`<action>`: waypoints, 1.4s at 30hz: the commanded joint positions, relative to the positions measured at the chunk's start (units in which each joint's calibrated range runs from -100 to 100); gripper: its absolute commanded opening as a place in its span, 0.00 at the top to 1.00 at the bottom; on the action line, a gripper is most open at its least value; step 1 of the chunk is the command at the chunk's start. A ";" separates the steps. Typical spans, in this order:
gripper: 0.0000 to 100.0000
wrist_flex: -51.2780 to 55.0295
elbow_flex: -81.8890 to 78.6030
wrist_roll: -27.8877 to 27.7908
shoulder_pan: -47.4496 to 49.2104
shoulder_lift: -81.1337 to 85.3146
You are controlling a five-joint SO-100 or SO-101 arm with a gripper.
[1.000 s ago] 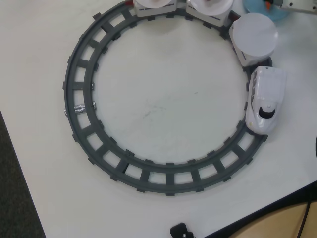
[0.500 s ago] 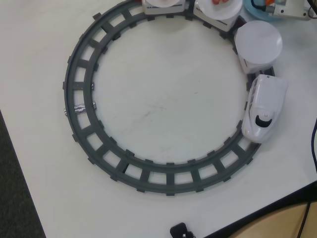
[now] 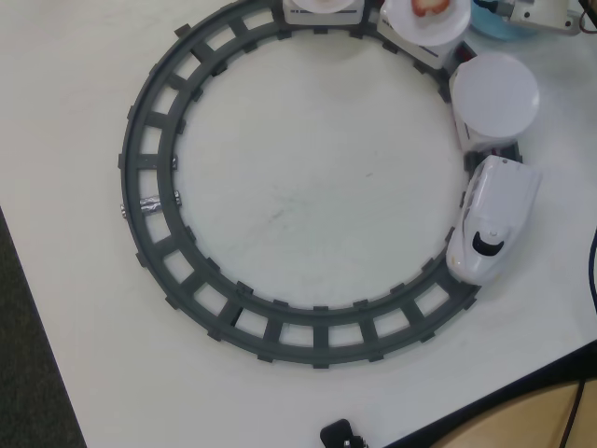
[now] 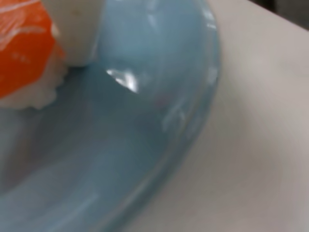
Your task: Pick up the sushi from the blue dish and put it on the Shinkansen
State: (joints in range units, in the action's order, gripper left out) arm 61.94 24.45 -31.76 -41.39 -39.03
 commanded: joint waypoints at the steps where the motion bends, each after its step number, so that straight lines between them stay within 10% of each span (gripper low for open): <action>1: 0.98 4.00 1.76 0.88 -0.95 8.01; 18: 0.98 37.46 1.22 10.53 12.87 41.16; 42: 0.98 31.13 -21.13 17.34 33.65 42.25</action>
State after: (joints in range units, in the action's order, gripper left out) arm 93.53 3.02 -14.82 -8.39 4.76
